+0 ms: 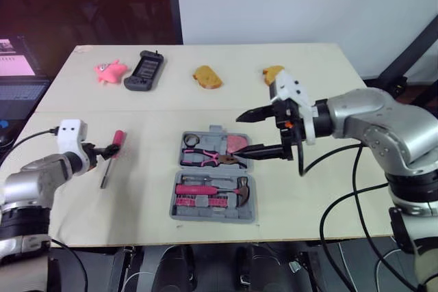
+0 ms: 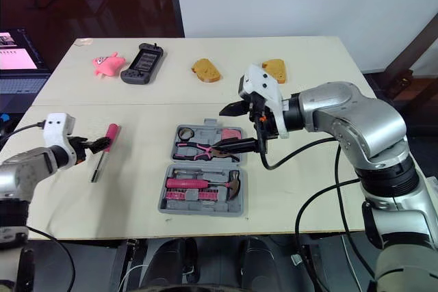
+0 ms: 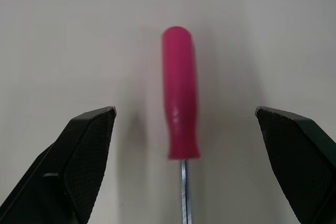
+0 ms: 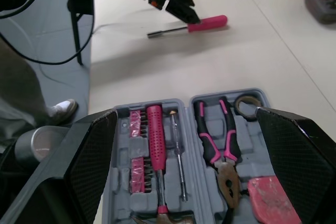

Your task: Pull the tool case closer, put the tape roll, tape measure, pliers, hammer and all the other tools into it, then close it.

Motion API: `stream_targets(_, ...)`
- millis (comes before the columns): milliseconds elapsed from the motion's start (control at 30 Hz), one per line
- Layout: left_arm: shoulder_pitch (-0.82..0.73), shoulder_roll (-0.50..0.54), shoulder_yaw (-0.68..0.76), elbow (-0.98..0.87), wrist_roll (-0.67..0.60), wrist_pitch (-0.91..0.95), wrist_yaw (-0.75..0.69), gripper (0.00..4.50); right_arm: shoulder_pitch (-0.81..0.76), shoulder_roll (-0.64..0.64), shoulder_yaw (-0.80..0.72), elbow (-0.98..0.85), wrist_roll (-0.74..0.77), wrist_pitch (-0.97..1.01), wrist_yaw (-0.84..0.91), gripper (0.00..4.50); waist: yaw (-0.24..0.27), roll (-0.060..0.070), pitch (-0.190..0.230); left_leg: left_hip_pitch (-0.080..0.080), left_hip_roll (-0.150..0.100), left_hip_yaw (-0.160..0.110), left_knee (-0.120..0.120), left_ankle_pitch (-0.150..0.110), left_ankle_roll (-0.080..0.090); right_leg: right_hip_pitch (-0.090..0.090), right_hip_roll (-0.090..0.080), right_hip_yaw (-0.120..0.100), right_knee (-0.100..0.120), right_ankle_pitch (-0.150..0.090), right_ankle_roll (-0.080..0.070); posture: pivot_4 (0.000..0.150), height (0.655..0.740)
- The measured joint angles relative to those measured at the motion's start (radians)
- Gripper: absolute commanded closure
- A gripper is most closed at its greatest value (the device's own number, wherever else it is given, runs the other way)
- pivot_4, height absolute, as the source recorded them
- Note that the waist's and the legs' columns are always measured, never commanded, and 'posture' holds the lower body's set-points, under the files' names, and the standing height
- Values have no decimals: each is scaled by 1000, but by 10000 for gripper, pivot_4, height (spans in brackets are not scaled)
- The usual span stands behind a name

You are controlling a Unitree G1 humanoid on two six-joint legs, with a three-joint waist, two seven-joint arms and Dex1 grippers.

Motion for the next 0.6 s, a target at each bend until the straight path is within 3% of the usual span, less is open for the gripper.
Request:
stream_targets(167, -33, -31, -36, 77, 58, -40, -2, 0, 0, -3, -2, 0, 3, 21, -16, 594, 0, 0, 0, -1, 0, 0, 0, 0, 0, 0, 0, -1, 0, 0, 0, 1500, 7188)
stream_targets(267, -36, -40, -50, 82, 88, -46, 6, 8704, 0, -3, -3, -1, 4, 28, -25, 0, 0, 0, 0, -1, 0, 0, 1, 0, 0, 0, 0, -1, 0, 0, 0, 1500, 7188)
stream_targets(467, -36, -45, -49, 63, 110, -17, 30, 39570, 0, -3, -3, -1, 5, 37, -32, 0, 0, 0, 0, -1, 0, 0, 1, 0, 0, 0, 0, -1, 0, 0, 1, 1500, 7188)
stream_targets(600, -12, -45, -48, 7, 109, 24, 27, 40860, -6, -2, -3, -1, 3, 38, -34, 0, 0, 0, 0, -1, 0, 0, 1, 0, 0, 0, 0, -1, 0, 0, 1, 1500, 7188)
